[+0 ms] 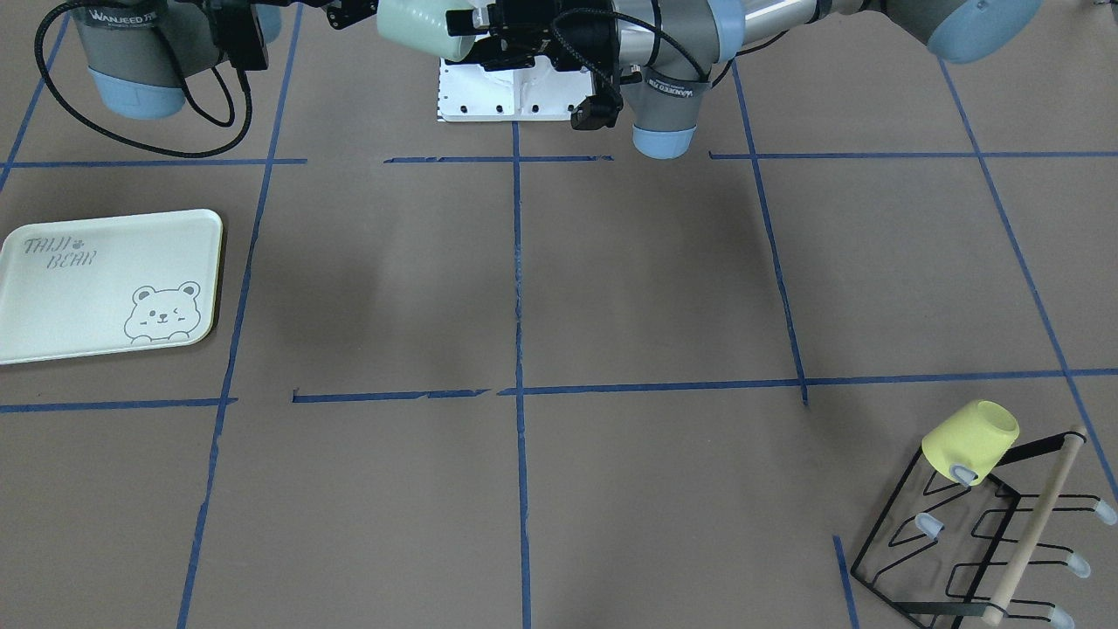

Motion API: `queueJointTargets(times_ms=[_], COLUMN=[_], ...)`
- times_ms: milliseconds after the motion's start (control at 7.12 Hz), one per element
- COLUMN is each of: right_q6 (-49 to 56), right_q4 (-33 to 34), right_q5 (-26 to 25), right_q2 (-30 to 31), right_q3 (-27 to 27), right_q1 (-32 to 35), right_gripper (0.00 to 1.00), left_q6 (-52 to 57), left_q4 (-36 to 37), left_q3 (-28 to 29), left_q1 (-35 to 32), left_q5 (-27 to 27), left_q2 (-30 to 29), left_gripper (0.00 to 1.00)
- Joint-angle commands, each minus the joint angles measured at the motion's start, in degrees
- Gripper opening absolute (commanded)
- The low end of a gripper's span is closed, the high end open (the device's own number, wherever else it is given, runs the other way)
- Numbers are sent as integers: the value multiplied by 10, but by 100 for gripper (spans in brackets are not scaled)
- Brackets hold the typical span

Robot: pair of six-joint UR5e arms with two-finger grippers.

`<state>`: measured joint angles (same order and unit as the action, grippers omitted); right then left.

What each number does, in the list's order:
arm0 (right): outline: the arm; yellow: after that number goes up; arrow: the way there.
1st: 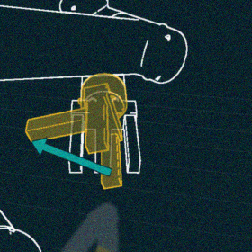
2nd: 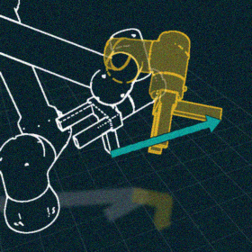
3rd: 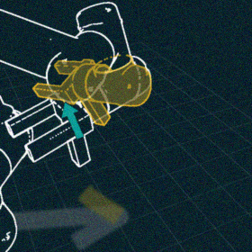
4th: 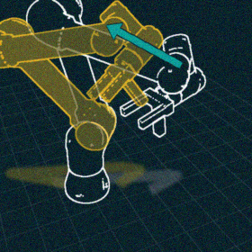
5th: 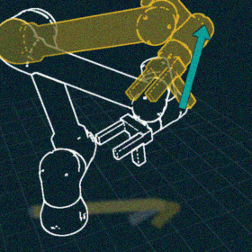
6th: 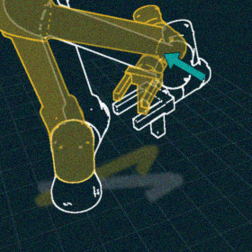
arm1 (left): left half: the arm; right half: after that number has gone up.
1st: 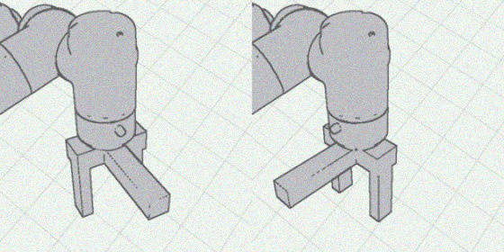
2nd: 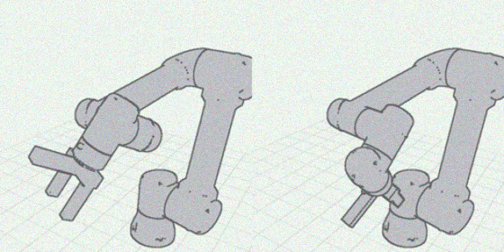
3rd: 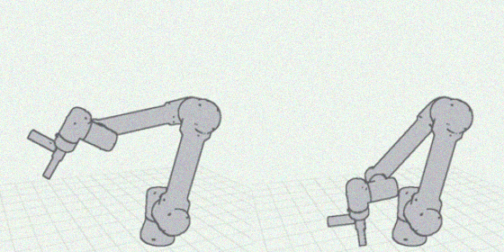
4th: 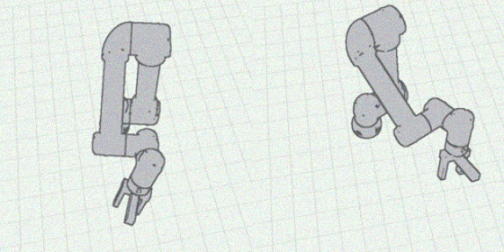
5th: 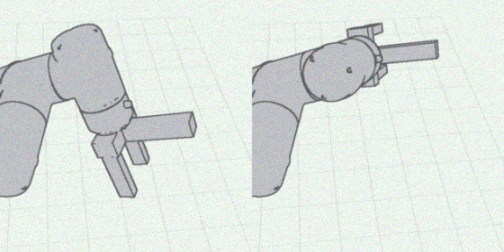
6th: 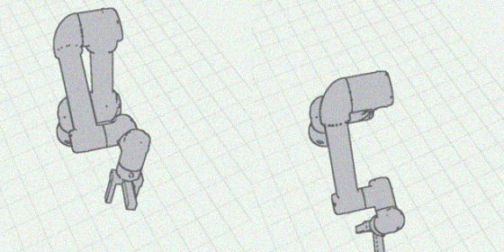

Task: Left arm grabs green cup and hands to right arm on tray

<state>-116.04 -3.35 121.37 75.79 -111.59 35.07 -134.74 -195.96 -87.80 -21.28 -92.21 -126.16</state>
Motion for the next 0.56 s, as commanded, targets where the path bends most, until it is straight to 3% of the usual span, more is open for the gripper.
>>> queueJointTargets(times_ms=[0,281,421], right_q6=[0,1,2], right_q4=[0,0,1], right_q5=[-1,-16,-36], right_q2=[-1,-3,0], right_q3=[4,7,10], right_q1=[0,5,10], right_gripper=[0,0,0], left_q6=[2,4,5], left_q4=[4,8,53], left_q3=[1,7,5], left_q1=[-24,-49,-79], left_q5=[3,2,-1], left_q2=[9,21,35], left_gripper=[100,100,100])
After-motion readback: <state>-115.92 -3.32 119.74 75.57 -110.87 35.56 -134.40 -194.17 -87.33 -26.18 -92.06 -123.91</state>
